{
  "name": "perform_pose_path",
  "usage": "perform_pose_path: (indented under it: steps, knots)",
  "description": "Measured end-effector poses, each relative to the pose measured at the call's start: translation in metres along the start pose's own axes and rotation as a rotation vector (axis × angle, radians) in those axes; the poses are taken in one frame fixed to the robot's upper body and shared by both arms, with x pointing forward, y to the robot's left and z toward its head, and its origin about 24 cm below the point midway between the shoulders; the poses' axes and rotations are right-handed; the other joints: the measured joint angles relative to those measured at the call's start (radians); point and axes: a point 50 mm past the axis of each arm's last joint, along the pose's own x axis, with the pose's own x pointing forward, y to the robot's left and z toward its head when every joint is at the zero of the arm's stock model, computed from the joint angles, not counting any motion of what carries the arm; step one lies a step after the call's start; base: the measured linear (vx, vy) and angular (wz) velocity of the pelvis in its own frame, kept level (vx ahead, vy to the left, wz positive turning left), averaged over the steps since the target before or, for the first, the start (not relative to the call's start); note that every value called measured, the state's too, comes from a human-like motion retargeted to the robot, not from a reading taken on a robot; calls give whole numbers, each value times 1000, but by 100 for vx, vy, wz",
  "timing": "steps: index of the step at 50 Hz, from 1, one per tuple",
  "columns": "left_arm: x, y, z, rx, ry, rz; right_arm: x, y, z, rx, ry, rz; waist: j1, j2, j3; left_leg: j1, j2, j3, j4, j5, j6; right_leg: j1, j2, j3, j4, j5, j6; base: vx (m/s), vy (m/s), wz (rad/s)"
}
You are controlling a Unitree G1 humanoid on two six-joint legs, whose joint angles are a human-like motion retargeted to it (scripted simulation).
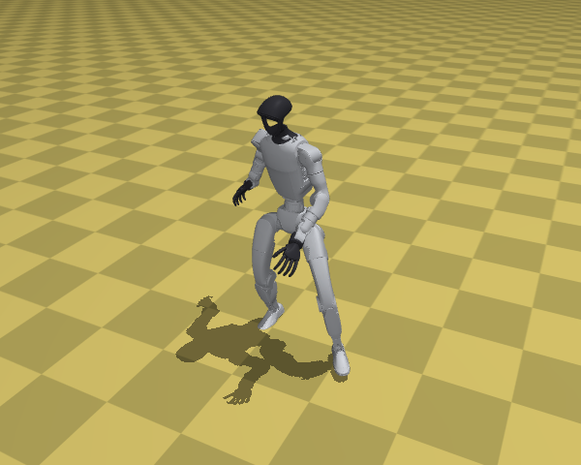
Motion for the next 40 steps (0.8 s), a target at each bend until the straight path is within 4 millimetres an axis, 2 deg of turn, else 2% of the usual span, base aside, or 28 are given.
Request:
perform_pose_path:
  steps: [2, 4, 7, 9, 12, 15, 18, 20, 22, 23, 25, 26, 27, 29, 30, 31, 32, 33, 35, 37, 38, 40]
  knots:
    - [-39, -18, -83, 37, 348, -115, 5, 18, 14, 26, 20, 1, -18, -10, 3, -9, -80, 82, -50, -44, -14, 27, 51, -24, -52, 24, 4, -1, -89, 34]
    - [-92, -23, -151, 34, 700, -192, 10, 33, 44, 76, -32, 55, -4, -19, -2, 1, -176, 203, -129, -57, -13, 45, 92, -28, -120, 53, 19, -1, -84, -7]
    - [-178, -8, -218, -12, 1148, -230, 13, 43, 116, 140, -208, 163, 96, -21, -6, 55, -343, 386, -298, -27, -19, 52, 154, 32, -198, 104, 42, 1, -79, -124]
    - [-228, 15, -245, 1, 1329, -212, 9, 34, 177, 96, -400, 159, 201, -13, 4, 89, -440, 482, -374, -22, -48, 66, 207, 108, -233, 131, 61, 12, -73, -208]
    - [-286, 54, -267, 92, 1449, -179, -13, -1, 274, -19, -724, 6, 362, 9, 16, 144, -574, 612, -464, -30, -66, 122, 286, 226, -302, 173, 81, 22, -71, -206]
    - [-324, 95, -277, 175, 1497, -139, -52, -43, 352, -19, -966, -165, 531, 32, 7, 187, -703, 653, -555, 13, -33, 177, 359, 329, -341, 226, 97, 32, -72, -193]
    - [-340, 148, -283, 226, 1549, -34, -93, -69, 400, 83, -1128, -205, 734, 6, -22, 183, -788, 519, -606, 103, -33, 215, 425, 420, -343, 275, 117, 47, -85, -203]
    - [-345, 189, -283, 289, 1577, 64, -125, -78, 426, 99, -1249, -205, 873, -50, -40, 182, -810, 401, -643, 81, -27, 250, 451, 487, -357, 264, 118, 59, -99, -217]
    - [-348, 229, -279, 375, 1609, 199, -165, -80, 453, 69, -1404, -231, 984, -152, -43, 177, -788, 381, -668, -11, 21, 255, 441, 506, -357, 193, 118, 58, -92, -197]
    - [-354, 242, -276, 391, 1644, 279, -191, -80, 467, 57, -1493, -262, 1006, -201, -39, 156, -748, 410, -627, -63, 55, 244, 421, 475, -356, 162, 118, 53, -67, -152]
    - [-368, 246, -274, 356, 1724, 419, -245, -77, 489, 49, -1677, -347, 998, -278, -22, 114, -651, 467, -456, -155, 93, 225, 356, 289, -320, 95, 60, 50, -56, -107]
    - [-360, 235, -275, 241, 1734, 552, -263, -72, 494, 41, -1723, -386, 1009, -300, 14, 174, -664, 463, -553, -91, 46, 186, 298, 129, -203, 77, 63, 49, -57, -70]
    - [-350, 222, -277, 129, 1739, 638, -278, -68, 496, 42, -1769, -410, 998, -310, 34, 206, -649, 451, -574, -68, 11, 162, 238, -55, -98, 58, 42, 49, -55, 13]
    - [-316, 186, -282, -71, 1681, 614, -280, -56, 486, 62, -1825, -363, 893, -264, 8, 183, -510, 390, -358, -157, -22, 201, 134, -457, 28, 45, -93, 52, -47, 123]
    - [-292, 166, -282, -176, 1622, 570, -274, -45, 479, 55, -1823, -319, 848, -224, -4, 198, -446, 350, -299, -175, -53, 253, 110, -596, 50, 70, -151, 48, -43, 116]
    - [-256, 144, -279, -226, 1507, 441, -259, -34, 469, 17, -1795, -254, 827, -209, -9, 219, -432, 328, -309, -175, -51, 222, 62, -613, 146, 80, -173, 43, -42, 96]
    - [-218, 123, -269, -243, 1375, 298, -243, -24, 458, -23, -1757, -191, 806, -209, -16, 234, -435, 308, -341, -162, -43, 165, 6, -604, 252, 84, -180, 35, -42, 82]
    - [-177, 102, -253, -199, 1212, 134, -224, -14, 446, -68, -1699, -130, 787, -236, -23, 238, -474, 290, -416, -126, -26, 53, -66, -546, 377, 73, -159, 30, -45, 96]
    - [-104, 71, -201, 36, 809, -158, -186, 9, 419, -155, -1578, -26, 721, -270, -45, 224, -509, 239, -483, -91, 10, -132, -172, -440, 544, 58, -99, 27, -48, 124]
    - [-44, 61, -128, 353, 334, -275, -146, 33, 384, -256, -1439, 62, 637, -264, -62, 217, -502, 177, -500, -85, 27, -232, -272, -398, 597, 67, -69, 26, -51, 142]
    - [-22, 59, -85, 471, 99, -268, -127, 44, 364, -311, -1363, 106, 593, -250, -65, 219, -490, 143, -498, -86, 30, -255, -316, -390, 591, 75, -63, 24, -52, 139]
    - [3, 62, 0, 554, -303, -180, -90, 64, 318, -406, -1189, 194, 515, -222, -70, 229, -464, 86, -508, -78, 26, -286, -381, -360, 516, 85, -51, 23, -55, 119]
